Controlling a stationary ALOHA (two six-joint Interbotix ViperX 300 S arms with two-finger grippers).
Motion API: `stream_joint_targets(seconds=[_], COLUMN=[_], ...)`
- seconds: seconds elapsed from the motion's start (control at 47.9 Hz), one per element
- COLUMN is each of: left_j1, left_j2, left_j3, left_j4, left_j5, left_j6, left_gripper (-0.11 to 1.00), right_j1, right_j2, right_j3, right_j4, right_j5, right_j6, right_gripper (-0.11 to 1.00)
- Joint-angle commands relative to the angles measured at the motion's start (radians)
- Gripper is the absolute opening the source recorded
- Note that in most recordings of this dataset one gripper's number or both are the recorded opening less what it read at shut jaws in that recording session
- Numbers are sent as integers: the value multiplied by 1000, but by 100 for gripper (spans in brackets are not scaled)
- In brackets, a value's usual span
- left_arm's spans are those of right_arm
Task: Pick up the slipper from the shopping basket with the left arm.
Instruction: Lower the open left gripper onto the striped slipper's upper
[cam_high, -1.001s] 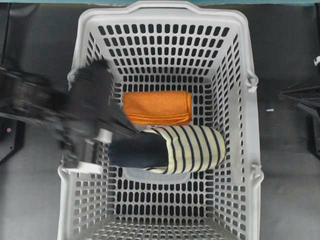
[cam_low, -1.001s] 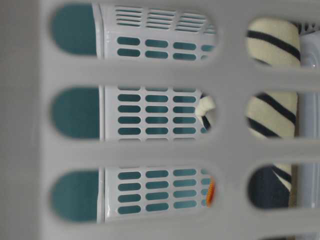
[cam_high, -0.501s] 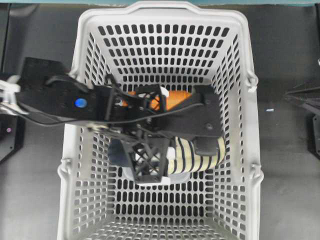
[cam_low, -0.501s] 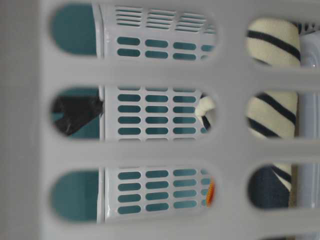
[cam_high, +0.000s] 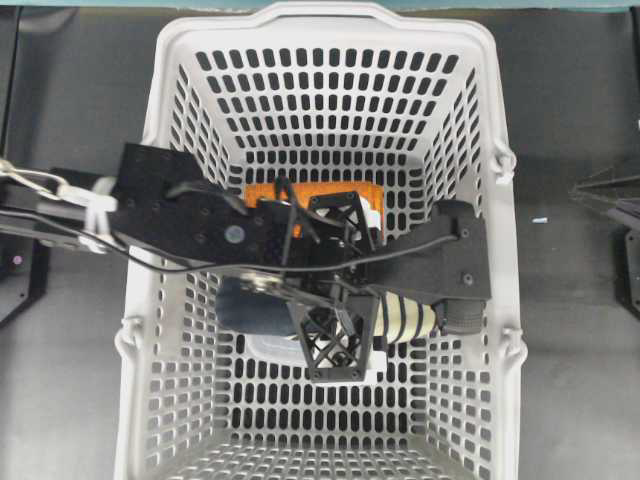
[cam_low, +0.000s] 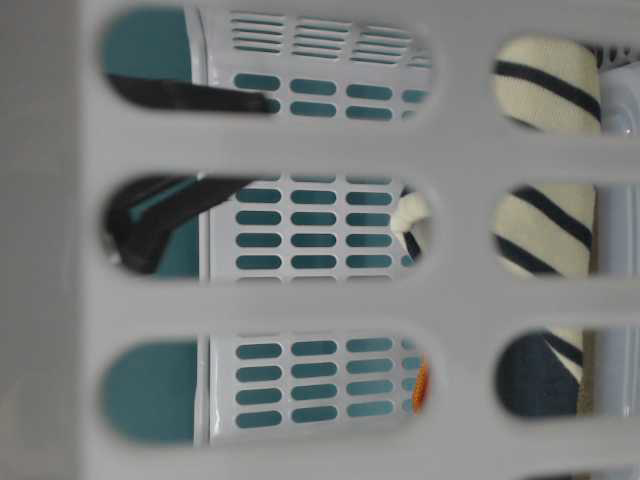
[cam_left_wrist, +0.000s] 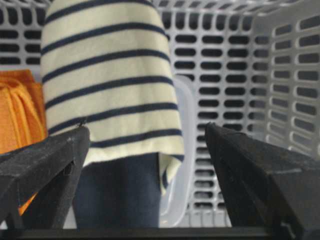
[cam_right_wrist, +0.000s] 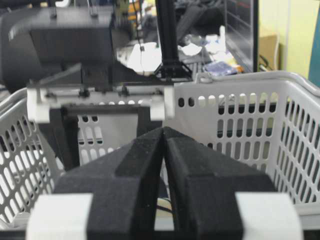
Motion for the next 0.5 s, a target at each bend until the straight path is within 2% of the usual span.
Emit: stream_joint_targets(seconds=[0.0,0.23,0.48], left_j1=[15,17,17], left_j2=[11,48,86], left_j3=[-18,6,61], left_j4=[3,2,3], left_j5=[25,32,17], left_j6=[5,6,46], left_gripper=[91,91,91], right_j1=[3,3,3], right_j2=[6,5,6], right_j3=[-11,-11,-8], right_j4=[3,3,3], right_j5=[-6,-6,-6], right_j6=[2,2,2], right_gripper=[-1,-1,-1])
